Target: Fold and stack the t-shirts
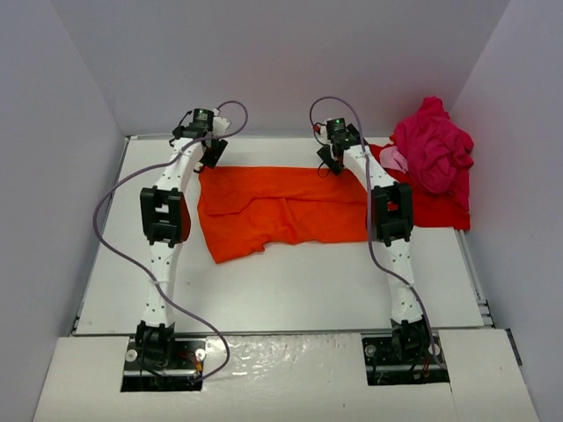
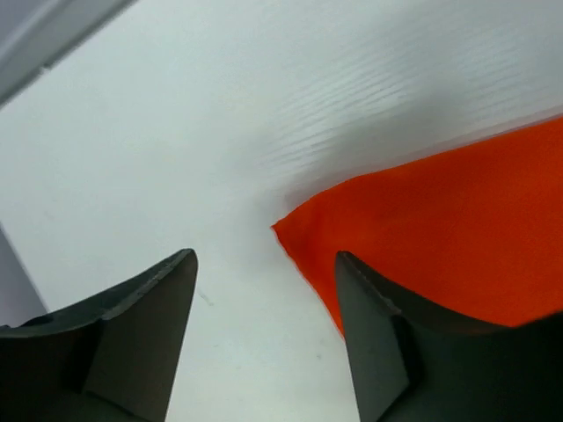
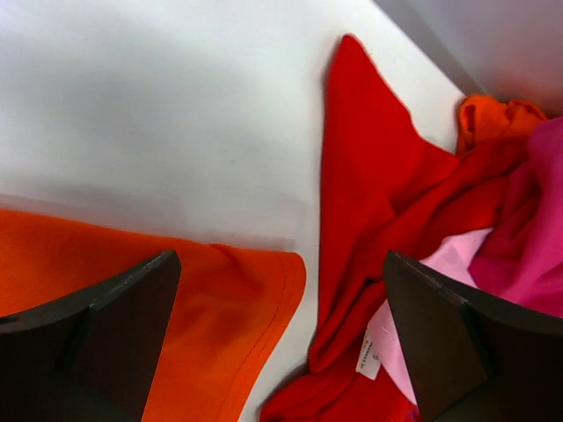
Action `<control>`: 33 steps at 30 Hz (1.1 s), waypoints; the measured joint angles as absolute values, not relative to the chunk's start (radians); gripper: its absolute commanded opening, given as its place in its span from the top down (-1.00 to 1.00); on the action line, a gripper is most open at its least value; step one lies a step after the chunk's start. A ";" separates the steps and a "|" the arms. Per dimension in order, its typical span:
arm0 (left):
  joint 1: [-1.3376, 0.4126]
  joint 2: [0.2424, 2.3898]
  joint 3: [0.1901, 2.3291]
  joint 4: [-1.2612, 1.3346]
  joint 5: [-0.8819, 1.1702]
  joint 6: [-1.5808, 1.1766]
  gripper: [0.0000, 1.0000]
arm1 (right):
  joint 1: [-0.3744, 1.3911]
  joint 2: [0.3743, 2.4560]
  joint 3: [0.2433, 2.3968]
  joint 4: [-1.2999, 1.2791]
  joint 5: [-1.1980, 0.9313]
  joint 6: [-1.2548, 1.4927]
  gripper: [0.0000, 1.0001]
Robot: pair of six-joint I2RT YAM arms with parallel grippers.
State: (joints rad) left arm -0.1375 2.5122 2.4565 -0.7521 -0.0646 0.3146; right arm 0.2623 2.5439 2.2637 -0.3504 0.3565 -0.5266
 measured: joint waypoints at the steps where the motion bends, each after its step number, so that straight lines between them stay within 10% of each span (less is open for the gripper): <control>1: -0.138 2.485 2.452 -0.747 -0.070 0.311 -0.47 | 0.266 2.538 2.264 -0.348 0.364 -0.531 -0.95; 7: -0.143 2.222 2.315 -0.709 -0.034 0.321 -0.35 | 0.285 2.417 2.167 -0.323 0.395 -0.551 -0.83; 17: -0.322 1.542 1.402 -0.586 0.084 0.597 0.01 | 0.196 2.044 1.827 -0.285 0.382 -0.520 -0.69; 33: -0.650 1.466 0.962 -0.557 -0.012 0.745 0.04 | 0.075 1.810 1.515 -0.295 0.352 -0.463 -0.74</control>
State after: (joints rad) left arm -0.6503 1.4661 0.9621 -0.5569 -0.0116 0.7453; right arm 0.0754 1.8097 1.5153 -0.2951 0.3516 -0.4628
